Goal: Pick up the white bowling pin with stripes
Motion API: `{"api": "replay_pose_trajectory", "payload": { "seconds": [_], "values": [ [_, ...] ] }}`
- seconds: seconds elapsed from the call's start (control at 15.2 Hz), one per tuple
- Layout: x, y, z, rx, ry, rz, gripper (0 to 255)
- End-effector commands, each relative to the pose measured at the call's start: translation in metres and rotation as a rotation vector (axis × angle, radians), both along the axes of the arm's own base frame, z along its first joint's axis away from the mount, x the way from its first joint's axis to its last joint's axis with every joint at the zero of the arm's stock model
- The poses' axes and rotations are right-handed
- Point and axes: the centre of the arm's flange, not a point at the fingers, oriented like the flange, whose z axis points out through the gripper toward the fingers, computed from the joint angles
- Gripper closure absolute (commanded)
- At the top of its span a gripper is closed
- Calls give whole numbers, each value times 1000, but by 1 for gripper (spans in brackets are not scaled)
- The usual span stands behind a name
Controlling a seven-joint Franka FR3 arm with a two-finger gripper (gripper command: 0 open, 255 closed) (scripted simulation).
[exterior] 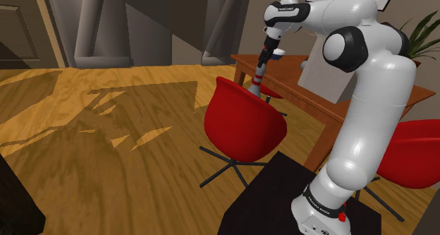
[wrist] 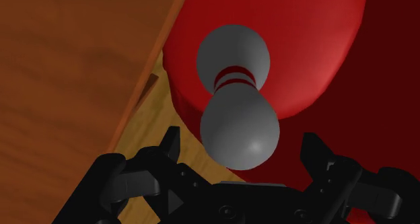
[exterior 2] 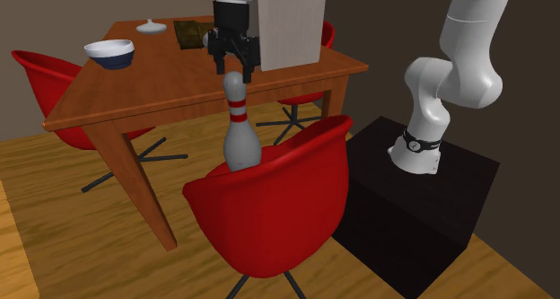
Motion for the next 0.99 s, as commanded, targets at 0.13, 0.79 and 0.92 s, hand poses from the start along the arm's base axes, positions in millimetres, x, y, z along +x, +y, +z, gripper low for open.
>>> {"api": "replay_pose_trajectory", "payload": {
  "seconds": [0.13,0.79,0.92],
  "values": [
    [0,0,-19,0,0,0,0],
    [0,1,-19,0,0,0,255],
    [0,0,-13,0,0,0,255]
  ]
}}
